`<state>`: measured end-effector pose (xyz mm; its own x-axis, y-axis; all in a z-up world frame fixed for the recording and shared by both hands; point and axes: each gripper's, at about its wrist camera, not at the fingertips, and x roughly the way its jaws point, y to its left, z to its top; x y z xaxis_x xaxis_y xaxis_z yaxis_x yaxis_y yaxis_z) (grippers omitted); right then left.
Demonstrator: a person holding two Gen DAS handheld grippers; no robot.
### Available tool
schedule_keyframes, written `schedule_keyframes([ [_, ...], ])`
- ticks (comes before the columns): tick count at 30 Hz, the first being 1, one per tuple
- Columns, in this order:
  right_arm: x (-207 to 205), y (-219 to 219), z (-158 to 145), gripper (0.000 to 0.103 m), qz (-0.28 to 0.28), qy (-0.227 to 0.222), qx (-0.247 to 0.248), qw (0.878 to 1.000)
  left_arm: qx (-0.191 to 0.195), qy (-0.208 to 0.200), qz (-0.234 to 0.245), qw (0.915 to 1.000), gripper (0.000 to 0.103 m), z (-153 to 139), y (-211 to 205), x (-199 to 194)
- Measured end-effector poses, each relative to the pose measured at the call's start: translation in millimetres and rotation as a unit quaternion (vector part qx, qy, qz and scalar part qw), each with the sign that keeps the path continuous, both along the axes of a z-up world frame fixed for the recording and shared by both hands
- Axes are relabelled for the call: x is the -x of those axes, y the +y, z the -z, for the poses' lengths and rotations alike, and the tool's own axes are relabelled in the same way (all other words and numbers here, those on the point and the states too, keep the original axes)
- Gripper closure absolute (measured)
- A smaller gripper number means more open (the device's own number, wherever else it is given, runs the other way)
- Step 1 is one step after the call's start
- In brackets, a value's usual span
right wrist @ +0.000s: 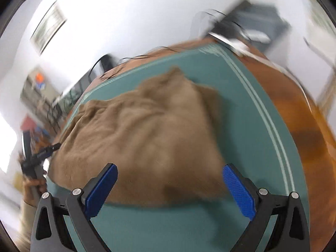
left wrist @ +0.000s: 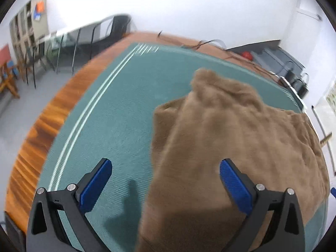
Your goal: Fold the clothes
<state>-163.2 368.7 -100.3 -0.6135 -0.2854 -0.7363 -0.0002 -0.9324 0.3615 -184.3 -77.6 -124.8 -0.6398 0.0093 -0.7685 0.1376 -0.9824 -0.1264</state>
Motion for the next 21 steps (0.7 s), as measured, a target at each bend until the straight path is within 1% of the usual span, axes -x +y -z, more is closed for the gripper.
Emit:
schedule_keyframes([
  [2,-12.7,28.2,10.2,0.001,0.031,-0.019,0.040,0.999,0.017,0.018,0.021,0.9995,0.000,-15.6,20.6,-8.8],
  [4,-25.3,56.2,20.4,0.001,0.061,-0.037,0.079,0.994,0.014,0.021,0.066,0.9975,0.000,-27.4,50.8,-13.4],
  [6,-31.1,68.0,29.4,0.001,0.063,-0.037,0.129,0.989,0.003,0.018,0.105,0.9943,0.000,-35.7,76.8,-15.2],
  [9,-26.8,63.3,44.6,0.001,0.045,-0.045,0.213,0.975,-0.028,0.001,0.135,0.9904,0.000,-39.1,100.7,-13.4],
  [10,-22.9,58.0,48.6,0.001,0.037,-0.050,0.230,0.971,-0.036,-0.004,0.139,0.9896,0.000,-39.6,104.7,-12.4],
  [12,-15.1,48.8,53.9,0.001,0.031,-0.056,0.240,0.969,-0.047,-0.010,0.140,0.9890,0.000,-40.1,110.6,-13.0],
  [15,-3.1,39.6,54.7,0.001,0.041,-0.045,0.237,0.970,-0.056,-0.018,0.133,0.9894,0.000,-38.7,111.6,-15.1],
  [18,10.5,33.6,56.7,0.001,0.054,-0.032,0.256,0.965,-0.064,-0.028,0.127,0.9895,0.000,-33.7,106.9,-14.3],
  [21,21.1,25.3,55.7,0.001,0.073,-0.021,0.250,0.965,-0.063,-0.032,0.121,0.9901,0.000,-27.1,104.0,-9.4],
])
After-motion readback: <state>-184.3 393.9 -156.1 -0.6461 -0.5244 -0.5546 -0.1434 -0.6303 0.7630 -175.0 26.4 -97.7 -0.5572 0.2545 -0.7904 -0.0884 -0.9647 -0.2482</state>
